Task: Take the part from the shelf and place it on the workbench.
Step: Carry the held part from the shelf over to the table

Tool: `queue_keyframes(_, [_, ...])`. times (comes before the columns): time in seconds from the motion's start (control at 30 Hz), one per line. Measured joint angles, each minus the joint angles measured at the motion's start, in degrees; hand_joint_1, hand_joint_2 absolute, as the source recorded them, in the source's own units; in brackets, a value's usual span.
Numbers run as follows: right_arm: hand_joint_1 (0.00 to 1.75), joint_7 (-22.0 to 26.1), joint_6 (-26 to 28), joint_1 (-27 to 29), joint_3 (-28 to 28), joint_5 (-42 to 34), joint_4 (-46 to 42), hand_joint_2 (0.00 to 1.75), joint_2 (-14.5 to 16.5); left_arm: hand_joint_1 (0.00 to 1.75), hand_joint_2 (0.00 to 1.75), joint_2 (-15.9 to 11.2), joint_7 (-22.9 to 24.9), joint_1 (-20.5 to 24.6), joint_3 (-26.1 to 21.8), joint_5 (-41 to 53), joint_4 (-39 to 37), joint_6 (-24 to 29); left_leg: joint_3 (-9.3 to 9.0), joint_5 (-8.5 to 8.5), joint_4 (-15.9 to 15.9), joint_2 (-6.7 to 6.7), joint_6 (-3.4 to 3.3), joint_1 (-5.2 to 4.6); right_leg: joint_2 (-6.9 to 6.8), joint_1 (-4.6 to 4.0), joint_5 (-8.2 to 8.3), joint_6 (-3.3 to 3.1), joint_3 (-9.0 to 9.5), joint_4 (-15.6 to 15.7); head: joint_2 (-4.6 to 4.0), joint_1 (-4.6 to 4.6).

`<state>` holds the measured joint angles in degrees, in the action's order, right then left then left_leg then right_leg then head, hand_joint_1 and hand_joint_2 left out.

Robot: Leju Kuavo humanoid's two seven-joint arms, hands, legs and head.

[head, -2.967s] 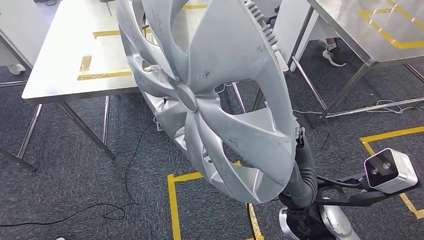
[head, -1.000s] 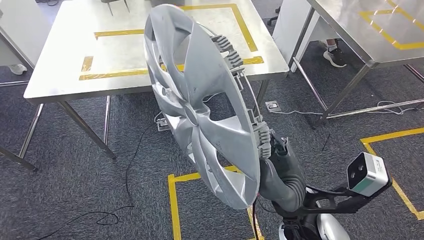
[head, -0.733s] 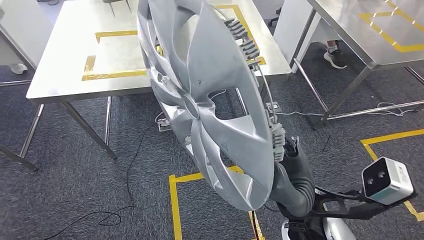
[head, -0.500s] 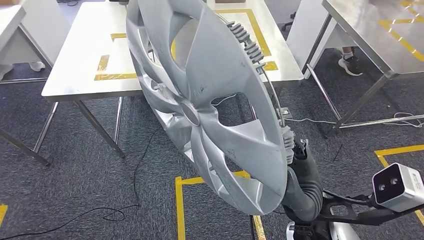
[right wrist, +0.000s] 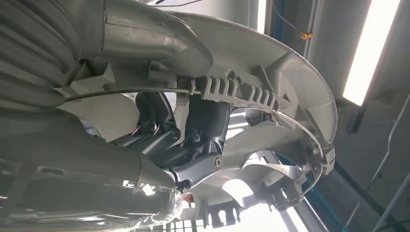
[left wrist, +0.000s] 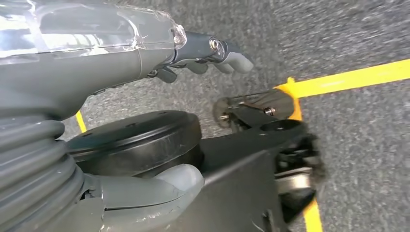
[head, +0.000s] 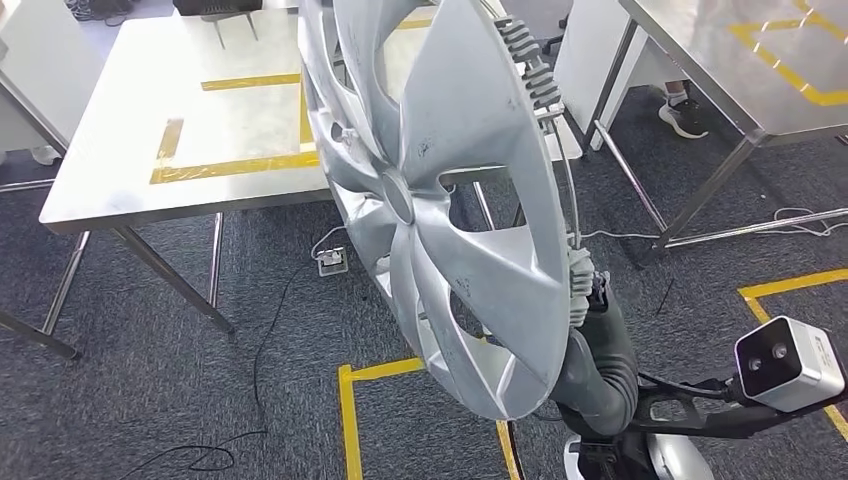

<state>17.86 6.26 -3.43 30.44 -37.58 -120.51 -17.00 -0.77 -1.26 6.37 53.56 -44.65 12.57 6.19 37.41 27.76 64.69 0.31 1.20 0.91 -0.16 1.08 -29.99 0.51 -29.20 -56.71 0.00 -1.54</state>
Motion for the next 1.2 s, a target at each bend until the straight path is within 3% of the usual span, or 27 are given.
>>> queue_keyframes(0.07, [1.75, 0.26, -0.3, 0.01, -0.18, -0.01, -0.07, 1.75, 0.0, 0.0, 1.75, -0.1, -0.08, 0.05, 0.15, 0.0, 0.0, 0.0, -1.91, -1.12, -4.35, 0.24, -0.65, -0.27, 0.06, -0.13, -0.65, 0.68, 0.35, -0.14, 0.0, 0.29])
queue_keyframes(0.17, [1.75, 0.45, -0.58, 0.09, -0.52, -0.04, -0.18, 1.75, 0.0, 0.0, 1.75, -0.25, -0.13, 0.03, 0.21, -0.04, -0.01, 0.0, -2.57, -0.04, -5.34, 0.03, -1.7, -0.42, -0.01, -0.01, -1.17, 1.58, 0.51, -0.01, 0.0, 0.22])
queue_keyframes(0.23, [1.75, 0.5, -0.65, 0.12, -0.77, -0.03, -0.19, 1.75, 0.0, 0.0, 1.75, -0.35, -0.04, 0.07, 0.21, -0.09, -0.01, 0.0, -3.27, 0.22, -5.74, -0.11, -2.37, -0.21, -0.05, 0.03, -2.72, 2.08, -0.33, -2.39, 0.0, -0.21])
queue_keyframes(0.27, [1.75, 0.55, -0.7, 0.13, -0.88, -0.03, -0.2, 1.75, 0.0, 0.0, 1.75, -0.38, 0.05, 0.14, 0.22, -0.12, 0.0, 0.0, -3.62, 0.38, -5.88, -0.13, -2.68, -0.16, -0.04, 0.03, -4.07, 2.25, -1.77, -5.31, 0.0, -0.53])
queue_keyframes(0.33, [1.75, 0.62, -0.81, 0.22, -0.96, -0.04, -0.19, 1.75, 0.01, 0.0, 1.75, -0.4, 0.37, 0.19, 0.23, -0.21, -0.01, 0.0, -4.05, 0.82, -5.89, -0.11, -3.15, -0.36, 0.01, 0.0, -6.85, 2.4, -6.57, -13.47, 0.0, -1.27])
queue_keyframes(0.37, [1.75, 0.63, -0.85, 0.34, -0.95, -0.04, -0.18, 1.75, 0.02, 0.0, 1.75, -0.41, 0.49, 0.15, 0.23, -0.26, -0.01, 0.0, -4.32, 1.07, -5.89, -0.14, -3.27, -0.51, 0.01, -0.02, -7.14, 2.35, -8.66, -16.34, 0.0, -1.53])
queue_keyframes(0.4, [1.75, 0.63, -0.86, 0.44, -0.95, -0.05, -0.16, 1.75, 0.02, 0.0, 1.75, -0.44, 0.56, 0.12, 0.23, -0.31, -0.02, 0.0, -4.68, 1.36, -5.88, -0.2, -3.34, -0.67, 0.02, -0.05, -6.28, 2.18, -9.95, -17.4, 0.0, -1.78])
queue_keyframes(0.43, [1.75, 0.63, -0.86, 0.52, -0.96, -0.05, -0.14, 1.75, 0.02, 0.0, 1.75, -0.45, 0.58, 0.1, 0.23, -0.33, -0.02, 0.0, -5.16, 1.68, -5.89, -0.3, -3.35, -0.84, 0.04, -0.13, -4.14, 1.85, -10.05, -16.04, 0.0, -2.03])
queue_keyframes(0.5, [1.75, 0.64, -0.87, 0.56, -0.99, -0.04, -0.14, 1.75, -0.01, 0.0, 1.75, -0.39, 0.58, 0.11, 0.24, -0.35, -0.01, 0.0, -6.16, 2.34, -5.97, -0.47, -3.32, -1.08, 0.17, -0.52, 1.18, 0.65, -7.76, -8.96, 0.0, -2.42])
queue_keyframes(0.53, [1.75, 0.65, -0.88, 0.54, -1.02, -0.04, -0.15, 1.75, -0.01, 0.0, 1.75, -0.34, 0.58, 0.16, 0.25, -0.36, 0.0, 0.0, -6.44, 2.61, -5.98, -0.53, -3.2, -1.17, 0.22, -0.81, 2.88, 0.02, -6.53, -5.73, 0.0, -2.35])
queue_keyframes(0.57, [1.75, 0.66, -0.9, 0.49, -1.03, -0.04, -0.2, 1.75, 0.0, 0.0, 1.75, -0.27, 0.56, 0.2, 0.26, -0.37, 0.01, -0.01, -6.48, 2.75, -6.01, -0.53, -2.98, -1.13, 0.24, -1.11, 3.52, -0.54, -5.62, -3.5, 0.0, -2.32])
queue_keyframes(0.63, [1.75, 0.69, -0.94, 0.41, -1.07, -0.05, -0.29, 1.75, 0.01, 0.0, 1.75, -0.11, 0.5, 0.24, 0.27, -0.4, 0.03, -0.02, -6.28, 2.8, -6.15, -0.49, -2.36, -1.01, 0.24, -1.49, 3.21, -1.13, -5.03, -1.9, 0.0, -2.32])
queue_keyframes(0.73, [1.75, 0.75, -1.01, 0.45, -1.1, -0.05, -0.33, 1.75, -0.01, 0.0, 1.75, -0.11, 0.25, 0.26, 0.31, -0.43, 0.04, -0.02, -5.91, 3.87, -4.95, -0.37, -1.46, -1.09, 0.07, -1.04, 3.33, -1.41, -3.81, 0.06, 0.0, -2.39])
queue_keyframes(0.77, [1.75, 0.8, -1.06, 0.42, -1.1, -0.05, -0.33, 1.75, 0.02, 0.0, 1.75, -0.17, 0.16, 0.29, 0.31, -0.44, 0.04, -0.02, -4.87, 5.04, -2.74, -0.38, -1.16, -1.04, -0.04, -0.81, 3.42, -1.45, -3.32, 0.6, 0.0, -2.09])
queue_keyframes(0.83, [1.75, 0.93, -1.15, 0.35, -1.1, -0.07, -0.33, 1.75, 0.08, 0.0, 1.75, -0.28, 0.04, 0.27, 0.35, -0.44, 0.02, -0.02, -1.03, 7.9, 4.1, -0.42, -0.58, -0.58, -0.17, -0.71, 3.22, -1.53, -2.95, 0.75, 0.0, -1.28])
queue_keyframes(0.9, [1.75, 1.01, -1.19, 0.42, -1.1, -0.08, -0.29, 1.75, 0.09, 0.0, 1.75, -0.45, 0.03, 0.18, 0.52, -0.45, 0.01, -0.02, 2.25, 8.53, 8.68, -0.41, -0.1, -0.19, -0.18, -0.66, 2.82, -1.46, -2.87, 0.46, 0.0, -0.82])
queue_keyframes(0.93, [1.75, 1.01, -1.19, 0.47, -1.09, -0.09, -0.27, 1.75, 0.09, 0.0, 1.75, -0.53, 0.03, 0.15, 0.62, -0.45, -0.01, -0.02, 2.51, 7.24, 8.2, -0.37, 0.08, -0.05, -0.16, -0.61, 2.57, -1.33, -2.77, 0.25, 0.0, -0.69])
queue_keyframes(0.97, [1.75, 1.01, -1.2, 0.51, -1.09, -0.09, -0.26, 1.75, 0.09, 0.0, 1.75, -0.62, 0.03, 0.15, 0.69, -0.46, -0.01, -0.02, 1.59, 4.96, 5.49, -0.3, 0.21, 0.08, -0.13, -0.53, 2.24, -1.12, -2.58, -0.02, 0.0, -0.58])
queue_keyframes(1.03, [1.75, 1.07, -1.21, 0.49, -1.09, -0.09, -0.28, 1.75, 0.09, 0.0, 1.75, -0.74, 0.04, 0.2, 0.74, -0.46, -0.02, -0.02, -1.56, 1.33, -1.56, -0.1, 0.2, 0.16, -0.08, -0.46, 1.44, -0.46, -2.24, -0.67, 0.0, -0.29])
queue_keyframes(1.1, [1.75, 1.14, -1.23, 0.45, -1.11, -0.09, -0.31, 1.75, 0.09, 0.0, 1.75, -0.8, 0.1, 0.23, 0.77, -0.46, -0.01, -0.02, -3.19, 0.67, -4.85, 0.0, -0.45, -0.06, -0.01, -0.5, 0.94, 0.26, -2.12, -1.02, 0.0, -0.08])
queue_keyframes(1.2, [1.75, 1.16, -1.24, 0.44, -1.16, -0.09, -0.32, 1.75, 0.07, 0.0, 1.75, -0.89, 0.22, 0.19, 0.78, -0.49, -0.04, -0.02, -3.4, 0.75, -5.17, -0.08, -1.72, -0.26, 0.02, -0.33, 0.64, 1.18, -1.94, -0.99, 0.0, -0.2])
